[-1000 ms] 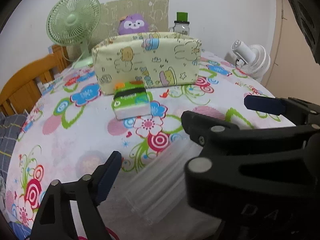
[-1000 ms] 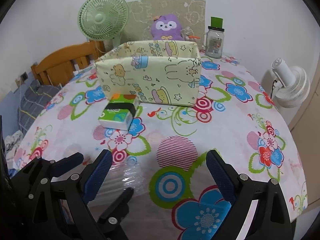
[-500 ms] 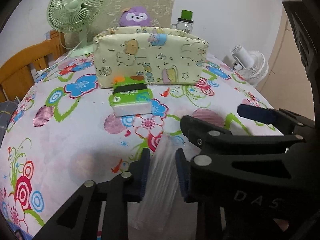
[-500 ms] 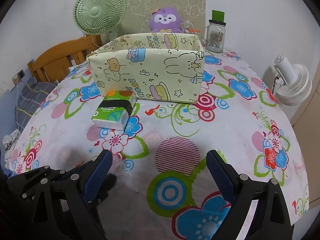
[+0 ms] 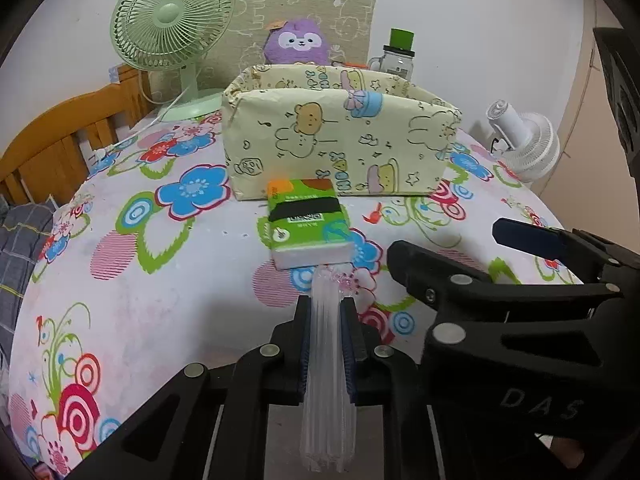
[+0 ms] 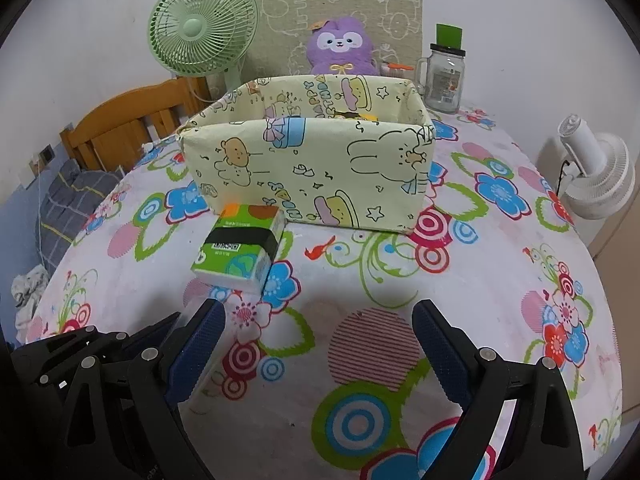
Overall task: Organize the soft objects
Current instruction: 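Lift the clear plastic sheet with the left tool while the right tool approaches the green tissue packet, then close the right tool on the green tissue packet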
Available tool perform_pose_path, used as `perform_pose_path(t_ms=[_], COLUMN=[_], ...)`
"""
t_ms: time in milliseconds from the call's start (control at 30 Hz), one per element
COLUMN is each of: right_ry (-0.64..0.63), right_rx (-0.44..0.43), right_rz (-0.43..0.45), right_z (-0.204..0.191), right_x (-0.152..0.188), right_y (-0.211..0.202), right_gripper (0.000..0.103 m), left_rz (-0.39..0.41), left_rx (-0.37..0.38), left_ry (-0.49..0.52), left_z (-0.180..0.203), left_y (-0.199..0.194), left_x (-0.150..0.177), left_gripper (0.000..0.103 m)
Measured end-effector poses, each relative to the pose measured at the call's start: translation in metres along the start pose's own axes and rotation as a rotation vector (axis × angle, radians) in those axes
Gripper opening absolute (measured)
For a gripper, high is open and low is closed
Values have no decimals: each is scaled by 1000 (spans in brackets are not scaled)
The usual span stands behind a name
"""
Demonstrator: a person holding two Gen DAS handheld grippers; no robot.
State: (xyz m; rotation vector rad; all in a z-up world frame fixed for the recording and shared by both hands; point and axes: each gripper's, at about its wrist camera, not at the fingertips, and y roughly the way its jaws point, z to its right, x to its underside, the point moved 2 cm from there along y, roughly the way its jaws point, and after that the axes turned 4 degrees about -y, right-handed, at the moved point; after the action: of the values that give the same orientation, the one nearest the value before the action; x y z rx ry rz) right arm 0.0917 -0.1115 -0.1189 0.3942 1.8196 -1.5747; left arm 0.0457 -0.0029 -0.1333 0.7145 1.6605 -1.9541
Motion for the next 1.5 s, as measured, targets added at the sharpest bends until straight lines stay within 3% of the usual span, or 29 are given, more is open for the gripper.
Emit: perform_pose_path(t_ms=[367,1233,1267,1333,1500], right_ry=[-5,-62,-61,-51,-20], right_rx=[-30,-75,-65,-43,-68], right_rz=[-7,-70,-71,-76,-101], right_z=[-9,-63,-64,-62,-57], right_x=[-15,-44,-45,-47,-49], right_y=[13,65,67,70,79], right_gripper=[96,96,94,81,78], left_rz=[11,-19,-19,-18,-16], left_rx=[-57,-99,-97,-90,-74], left_ry=[-27,-58,-60,-59,-54], left_z=[-22,-73,-74,-76,-77], left_y=[4,16,18,21,28], left_x=[-15,-29,-31,-34,-39], left_gripper=[12,12,12,12,12])
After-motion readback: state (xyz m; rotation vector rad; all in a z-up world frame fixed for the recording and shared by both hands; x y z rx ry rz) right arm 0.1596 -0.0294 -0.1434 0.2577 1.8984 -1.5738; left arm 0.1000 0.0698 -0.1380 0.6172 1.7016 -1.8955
